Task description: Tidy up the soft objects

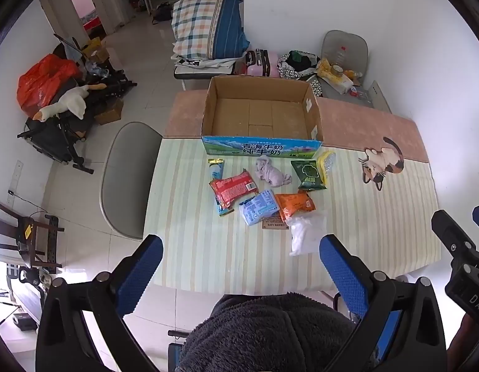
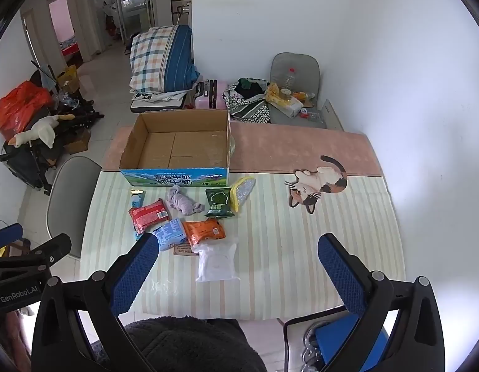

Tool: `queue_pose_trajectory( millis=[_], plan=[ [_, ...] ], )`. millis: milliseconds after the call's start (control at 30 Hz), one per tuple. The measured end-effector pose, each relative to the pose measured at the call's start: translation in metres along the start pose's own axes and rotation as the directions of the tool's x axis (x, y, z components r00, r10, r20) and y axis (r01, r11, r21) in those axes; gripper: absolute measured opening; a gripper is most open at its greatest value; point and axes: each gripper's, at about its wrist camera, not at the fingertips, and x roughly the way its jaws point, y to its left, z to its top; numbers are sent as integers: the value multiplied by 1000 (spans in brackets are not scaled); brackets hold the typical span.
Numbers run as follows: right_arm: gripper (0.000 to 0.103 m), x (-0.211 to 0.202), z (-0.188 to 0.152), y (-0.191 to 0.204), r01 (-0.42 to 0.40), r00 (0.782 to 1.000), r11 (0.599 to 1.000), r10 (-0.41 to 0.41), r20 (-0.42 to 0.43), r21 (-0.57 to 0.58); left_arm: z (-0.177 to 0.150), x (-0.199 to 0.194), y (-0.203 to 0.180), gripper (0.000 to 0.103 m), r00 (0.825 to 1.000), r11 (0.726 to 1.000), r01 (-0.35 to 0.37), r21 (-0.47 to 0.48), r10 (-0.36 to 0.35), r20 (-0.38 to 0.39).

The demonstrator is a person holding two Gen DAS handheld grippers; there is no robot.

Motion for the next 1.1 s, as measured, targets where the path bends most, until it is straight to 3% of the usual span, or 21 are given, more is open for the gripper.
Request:
queue_pose_trajectory(
  millis=[1100],
  plan=[
    [103,-14,5,-4,19,999,1000,-18,50,-15,-3,-16,-3,103,999,1000,-13,4,12,47]
  ],
)
